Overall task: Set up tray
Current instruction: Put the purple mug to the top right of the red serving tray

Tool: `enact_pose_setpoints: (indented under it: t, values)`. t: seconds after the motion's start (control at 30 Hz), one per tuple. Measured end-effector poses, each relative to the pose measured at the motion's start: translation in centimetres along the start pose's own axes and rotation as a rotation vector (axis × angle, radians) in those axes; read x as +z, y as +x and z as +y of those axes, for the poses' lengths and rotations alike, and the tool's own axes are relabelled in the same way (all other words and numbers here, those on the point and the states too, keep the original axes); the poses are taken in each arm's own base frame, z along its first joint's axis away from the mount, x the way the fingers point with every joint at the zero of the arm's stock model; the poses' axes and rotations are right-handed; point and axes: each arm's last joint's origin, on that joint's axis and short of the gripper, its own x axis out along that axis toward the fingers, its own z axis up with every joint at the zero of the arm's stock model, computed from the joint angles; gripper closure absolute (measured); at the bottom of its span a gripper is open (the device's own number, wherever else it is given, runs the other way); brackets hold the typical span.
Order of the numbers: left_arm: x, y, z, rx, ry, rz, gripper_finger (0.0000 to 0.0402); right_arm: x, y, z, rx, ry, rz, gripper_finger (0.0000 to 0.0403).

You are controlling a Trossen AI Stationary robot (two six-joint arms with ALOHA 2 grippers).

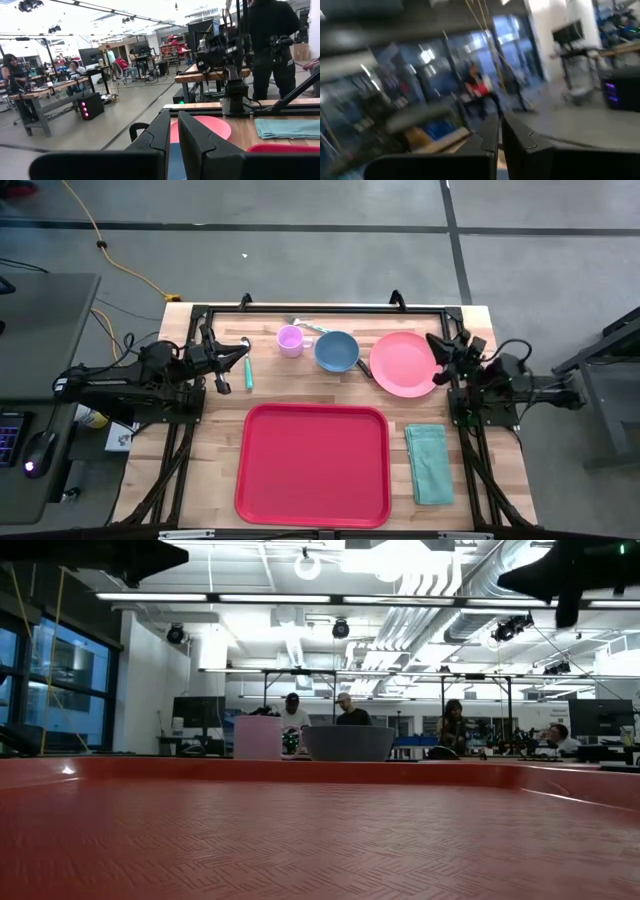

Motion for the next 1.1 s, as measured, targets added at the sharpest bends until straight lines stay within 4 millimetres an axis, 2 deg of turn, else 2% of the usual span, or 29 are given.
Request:
enact_pose_setpoints:
  t: [0.13, 0.23, 0.3, 0.43, 0.57, 0.67, 0.73, 0.87, 0.97, 1.03, 1.1]
  values:
    - [-0.1, 0.0, 0.0, 0.000, 0.004, 0.012, 0.0334, 5.6, 1.1, 1.4, -0.070, -0.138, 0.139, 0.0380]
    - [-0.2, 0.0, 0.0, 0.000, 0.007, 0.024, 0.0334, 9.4, 3.0, 3.0, -0.126, -0.262, 0.247, 0.0355]
    - [-0.3, 0.0, 0.0, 0.004, 0.007, 0.027, 0.0334, 11.4, 4.7, 4.1, -0.147, -0.349, 0.329, 0.0334]
    - [-0.2, 0.0, 0.0, 0.005, 0.007, 0.026, 0.0334, 13.3, 10.0, 6.2, -0.121, -0.459, 0.525, 0.0283]
    - [-0.3, 0.0, 0.0, 0.003, 0.010, 0.035, 0.0334, 13.1, 15.9, 7.3, -0.060, -0.473, 0.759, 0.0229]
    - [-0.6, 0.0, -0.1, -0.004, 0.018, 0.061, 0.0334, 12.4, 19.8, 7.5, -0.040, -0.569, 0.908, 0.0193]
    - [-0.7, 0.0, -0.1, -0.008, 0.023, 0.077, 0.0334, 12.0, 22.2, 7.9, -0.032, -0.648, 0.947, 0.0177]
    - [-1.0, -0.1, -0.2, -0.030, 0.024, 0.098, 0.0334, 10.8, 26.1, 9.1, -0.014, -0.766, 0.950, 0.0167]
    - [-1.1, -0.1, -0.3, -0.039, 0.027, 0.109, 0.0334, 9.1, 28.4, 9.8, 0.003, -0.795, 0.979, 0.0171]
    - [-1.1, -0.1, -0.3, -0.040, 0.028, 0.113, 0.0334, 7.5, 29.9, 9.4, 0.022, -0.747, 1.030, 0.0173]
    - [-1.1, -0.1, -0.3, -0.043, 0.025, 0.112, 0.0334, 5.6, 31.4, 8.8, 0.067, -0.622, 1.103, 0.0173]
